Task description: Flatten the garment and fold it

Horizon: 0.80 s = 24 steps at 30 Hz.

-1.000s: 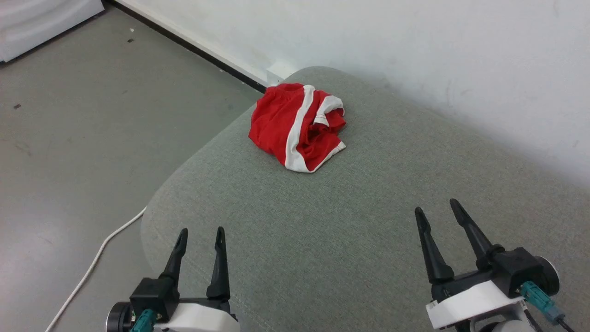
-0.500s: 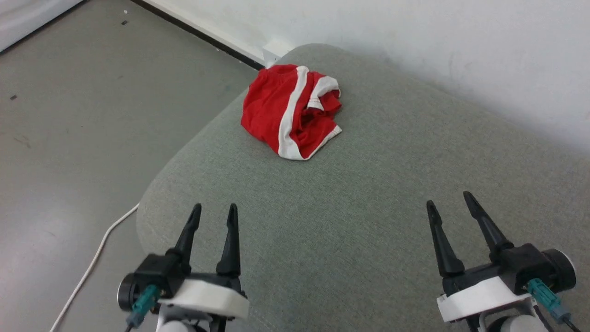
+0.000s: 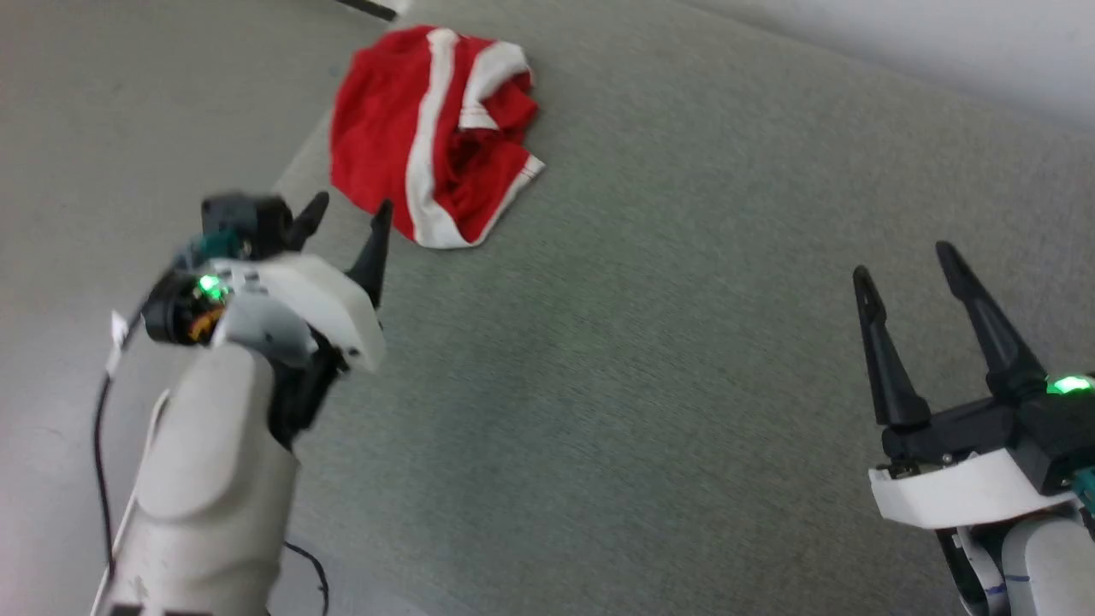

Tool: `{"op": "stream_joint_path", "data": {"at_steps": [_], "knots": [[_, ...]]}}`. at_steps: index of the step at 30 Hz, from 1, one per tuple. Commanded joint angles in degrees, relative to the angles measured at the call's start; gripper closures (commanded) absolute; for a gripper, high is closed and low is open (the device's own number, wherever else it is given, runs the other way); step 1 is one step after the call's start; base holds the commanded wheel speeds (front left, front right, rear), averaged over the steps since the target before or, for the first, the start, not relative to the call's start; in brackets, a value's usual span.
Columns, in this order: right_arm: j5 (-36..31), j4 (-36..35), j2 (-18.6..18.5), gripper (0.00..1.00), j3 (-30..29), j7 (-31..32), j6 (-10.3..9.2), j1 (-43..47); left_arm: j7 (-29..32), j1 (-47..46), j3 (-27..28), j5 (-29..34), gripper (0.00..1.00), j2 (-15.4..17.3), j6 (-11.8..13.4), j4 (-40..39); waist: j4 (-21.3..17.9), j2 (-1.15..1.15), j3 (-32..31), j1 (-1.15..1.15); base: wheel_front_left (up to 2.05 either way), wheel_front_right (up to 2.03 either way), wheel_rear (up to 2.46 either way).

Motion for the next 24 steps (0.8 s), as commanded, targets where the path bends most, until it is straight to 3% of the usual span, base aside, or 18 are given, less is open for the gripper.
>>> {"op": "stream_joint_path", "data": {"at_steps": [1, 8, 19, 20, 21, 24], "knots": [[-0.1, -0.9, -0.5, 0.00, 0.2, 0.3, -0.12, -1.2, 3.1, -2.8, -0.2, -0.9, 0.00, 1.4, -1.0, 2.7, -7.3, 0.00, 7.8, -0.01, 0.00, 0.00, 0.00], [0.4, -2.3, -1.5, 0.00, -0.3, 0.4, -0.12, -3.3, 12.8, -14.1, -1.3, -5.0, 0.00, 7.4, -2.5, 13.2, -12.2, 0.00, 12.9, -0.01, 0.00, 0.00, 0.00], [0.4, -3.0, -1.6, 0.00, -1.6, -0.3, -0.12, -4.3, 21.4, -23.4, -1.9, -10.1, 0.00, 11.6, -2.7, 25.4, -16.4, 0.00, 16.5, -0.01, 0.00, 0.00, 0.00], [0.5, -2.9, -1.5, 0.00, -1.6, -0.4, -0.12, -4.3, 22.5, -23.5, -2.5, -10.4, 0.62, 11.7, -2.7, 26.3, -16.5, 0.00, 16.6, -0.01, 0.00, 0.00, 0.00], [0.5, -2.7, -1.5, 0.00, -1.6, -0.5, -0.12, -4.3, 23.5, -23.5, -3.2, -10.8, 1.00, 11.7, -2.7, 27.0, -16.6, 0.00, 16.5, -0.01, 0.00, 0.00, 0.00], [0.5, -2.0, -1.3, 0.00, -1.7, -0.7, -0.12, -4.2, 25.0, -23.2, -4.6, -13.1, 1.00, 11.7, -2.7, 28.1, -16.6, 0.00, 15.9, -0.01, 0.00, 0.00, 0.00]]}}
